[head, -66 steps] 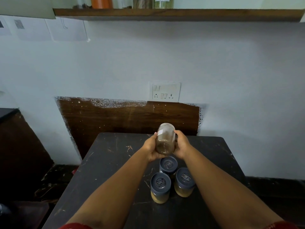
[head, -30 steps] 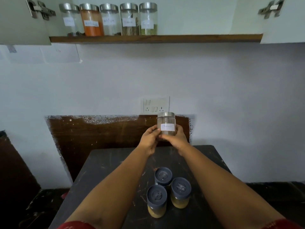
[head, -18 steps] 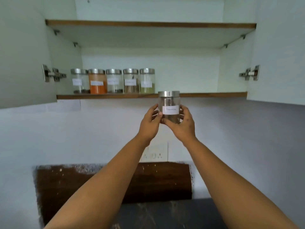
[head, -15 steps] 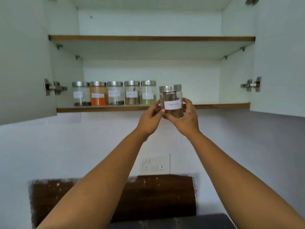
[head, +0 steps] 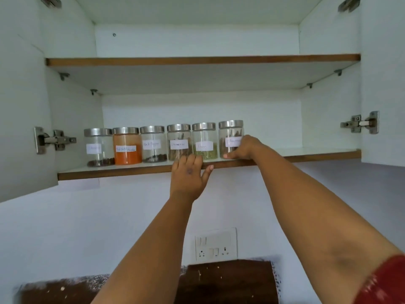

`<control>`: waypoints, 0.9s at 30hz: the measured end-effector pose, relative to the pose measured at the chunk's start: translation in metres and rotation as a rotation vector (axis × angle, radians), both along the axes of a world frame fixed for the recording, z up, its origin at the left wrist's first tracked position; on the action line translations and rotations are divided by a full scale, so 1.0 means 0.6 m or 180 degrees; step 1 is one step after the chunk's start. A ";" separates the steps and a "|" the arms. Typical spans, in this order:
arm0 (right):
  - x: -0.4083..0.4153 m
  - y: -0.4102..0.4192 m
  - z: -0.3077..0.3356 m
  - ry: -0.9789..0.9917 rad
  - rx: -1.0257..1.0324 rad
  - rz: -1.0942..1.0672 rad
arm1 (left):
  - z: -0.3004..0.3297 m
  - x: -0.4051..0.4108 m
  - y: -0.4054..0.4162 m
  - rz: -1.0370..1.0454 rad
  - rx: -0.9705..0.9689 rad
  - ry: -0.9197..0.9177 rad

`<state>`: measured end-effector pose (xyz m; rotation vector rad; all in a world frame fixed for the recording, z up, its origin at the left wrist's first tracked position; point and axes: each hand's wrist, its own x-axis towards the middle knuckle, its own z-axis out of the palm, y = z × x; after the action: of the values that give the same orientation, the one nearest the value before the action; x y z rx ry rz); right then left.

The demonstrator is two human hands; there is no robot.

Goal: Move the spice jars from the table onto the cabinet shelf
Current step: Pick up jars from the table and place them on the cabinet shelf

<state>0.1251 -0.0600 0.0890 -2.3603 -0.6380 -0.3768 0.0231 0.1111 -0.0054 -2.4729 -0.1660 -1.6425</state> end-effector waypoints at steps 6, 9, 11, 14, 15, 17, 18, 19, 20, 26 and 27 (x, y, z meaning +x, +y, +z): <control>0.014 0.029 -0.015 0.0000 -0.0161 -0.0166 | -0.009 0.007 0.007 0.0087 0.0078 -0.0029; 0.010 0.027 -0.018 -0.0037 -0.0117 -0.0277 | -0.011 0.006 0.004 0.0092 0.0046 0.0024; 0.007 0.026 -0.023 0.0018 0.0031 -0.0330 | -0.012 0.004 0.005 0.0101 0.0045 0.0057; 0.003 0.027 -0.032 0.0065 0.0369 -0.0385 | -0.010 0.002 0.007 0.0121 0.0048 0.0151; 0.001 0.028 -0.037 0.0021 0.0411 -0.0435 | -0.007 0.002 0.007 0.0131 0.0047 0.0200; -0.003 0.032 -0.052 -0.0229 0.0245 -0.0672 | -0.001 0.001 0.006 0.0151 0.0039 0.0319; -0.007 0.033 -0.061 -0.0401 0.0128 -0.0804 | 0.001 -0.001 0.006 0.0159 0.0022 0.0392; -0.011 0.032 -0.069 -0.0551 0.0049 -0.0885 | 0.002 -0.004 0.006 0.0166 -0.0002 0.0487; -0.016 0.029 -0.078 -0.0651 0.0007 -0.0895 | 0.002 -0.008 0.005 0.0172 -0.0021 0.0601; -0.052 -0.011 -0.133 -0.1016 -0.0357 -0.0512 | 0.032 -0.037 -0.029 0.0274 -0.0520 0.1699; -0.063 -0.017 -0.150 -0.1038 -0.0262 -0.0401 | 0.025 -0.044 -0.037 0.0079 -0.0634 0.1720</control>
<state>0.0874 -0.0700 -0.0010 -2.4458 -0.6640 -0.8177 -0.0033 0.0892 0.0097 -2.9421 -0.2953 -0.9316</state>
